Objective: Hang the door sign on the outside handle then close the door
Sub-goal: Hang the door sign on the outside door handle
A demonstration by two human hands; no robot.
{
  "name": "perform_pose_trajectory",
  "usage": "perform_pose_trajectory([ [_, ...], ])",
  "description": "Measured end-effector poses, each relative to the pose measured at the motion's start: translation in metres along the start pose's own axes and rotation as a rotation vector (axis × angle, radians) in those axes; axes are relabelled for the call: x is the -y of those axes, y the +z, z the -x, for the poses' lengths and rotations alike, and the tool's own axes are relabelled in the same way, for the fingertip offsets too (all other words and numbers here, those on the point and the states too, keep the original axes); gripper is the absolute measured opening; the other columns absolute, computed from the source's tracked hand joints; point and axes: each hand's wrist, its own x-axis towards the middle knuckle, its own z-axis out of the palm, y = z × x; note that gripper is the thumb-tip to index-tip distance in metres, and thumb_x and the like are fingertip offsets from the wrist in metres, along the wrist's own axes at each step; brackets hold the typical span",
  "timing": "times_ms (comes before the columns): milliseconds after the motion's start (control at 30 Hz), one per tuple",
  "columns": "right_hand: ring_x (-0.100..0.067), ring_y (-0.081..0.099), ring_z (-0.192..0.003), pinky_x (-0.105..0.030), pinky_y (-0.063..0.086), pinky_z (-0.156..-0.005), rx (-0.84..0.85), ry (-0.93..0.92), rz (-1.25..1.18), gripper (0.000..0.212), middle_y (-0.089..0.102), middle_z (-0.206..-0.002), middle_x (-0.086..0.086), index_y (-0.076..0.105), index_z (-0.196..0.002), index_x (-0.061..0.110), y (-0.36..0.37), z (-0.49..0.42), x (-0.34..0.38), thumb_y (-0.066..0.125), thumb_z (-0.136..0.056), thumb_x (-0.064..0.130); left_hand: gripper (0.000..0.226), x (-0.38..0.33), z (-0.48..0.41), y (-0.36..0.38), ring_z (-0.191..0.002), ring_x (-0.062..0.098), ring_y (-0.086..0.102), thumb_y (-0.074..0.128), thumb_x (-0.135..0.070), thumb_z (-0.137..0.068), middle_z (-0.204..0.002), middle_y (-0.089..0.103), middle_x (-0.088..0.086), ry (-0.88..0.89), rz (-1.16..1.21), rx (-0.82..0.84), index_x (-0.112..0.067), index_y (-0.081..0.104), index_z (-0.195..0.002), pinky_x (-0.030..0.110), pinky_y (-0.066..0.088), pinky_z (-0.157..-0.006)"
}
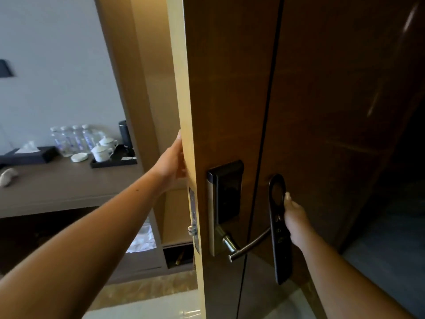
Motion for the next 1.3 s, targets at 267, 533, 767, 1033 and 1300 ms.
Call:
perform_pose_trajectory([
  [267,-0.034,0.054,-0.11,-0.047,0.044,-0.087,0.044,-0.125,0.241,0.062,0.056,-0.125,-0.015,0.046,-0.131,0.015,0.029,-0.014,0.016,0.026,-0.091,0.059,0.064,-0.025,-0.004,-0.017,-0.106,0.025,0.061,0.069,-0.054,-0.074,-0.12,0.06,0.011,0.265,-0.152,-0.109,-0.022,0.046,-0.123,0.045,0.052,-0.09],
  [533,-0.035,0.059,-0.1,-0.047,0.047,-0.089,0.156,-0.112,0.443,0.046,0.061,-0.102,-0.018,0.055,-0.096,0.01,0.043,-0.023,0.0,0.028,-0.096,0.048,0.072,-0.021,-0.038,-0.023,-0.101,0.01,0.056,0.075,-0.054,-0.068,-0.115,0.054,-0.009,0.221,-0.324,-0.299,-0.025,0.037,-0.123,0.02,0.049,-0.069],
  [767,-0.022,0.048,-0.054,-0.03,0.037,-0.053,0.034,-0.033,0.506,0.049,0.05,-0.064,-0.007,0.055,-0.079,0.005,0.044,-0.041,-0.03,0.03,-0.098,0.042,0.07,-0.018,-0.05,-0.031,-0.106,0.014,0.055,0.075,-0.051,-0.07,-0.119,0.053,-0.006,0.24,-0.317,-0.286,-0.025,0.037,-0.123,0.027,0.051,-0.079],
  [1033,-0.022,0.056,-0.063,-0.032,0.041,-0.053,0.037,-0.183,0.469,0.04,0.058,-0.072,-0.006,0.057,-0.083,0.014,0.105,-0.011,-0.063,0.029,-0.099,0.037,0.069,-0.02,-0.046,-0.032,-0.102,0.012,0.057,0.076,-0.048,-0.071,-0.117,0.054,-0.006,0.234,-0.315,-0.275,-0.023,0.037,-0.122,0.02,0.052,-0.068],
  [1300,-0.009,0.043,-0.043,-0.02,0.03,-0.038,0.127,-0.393,0.411,0.031,0.046,-0.056,0.004,0.051,-0.085,0.018,0.143,0.028,-0.093,0.033,-0.096,0.04,0.064,-0.02,-0.046,-0.032,-0.093,0.007,0.058,0.075,-0.046,-0.073,-0.111,0.055,-0.007,0.243,-0.36,-0.28,-0.021,0.038,-0.119,0.015,0.051,-0.06],
])
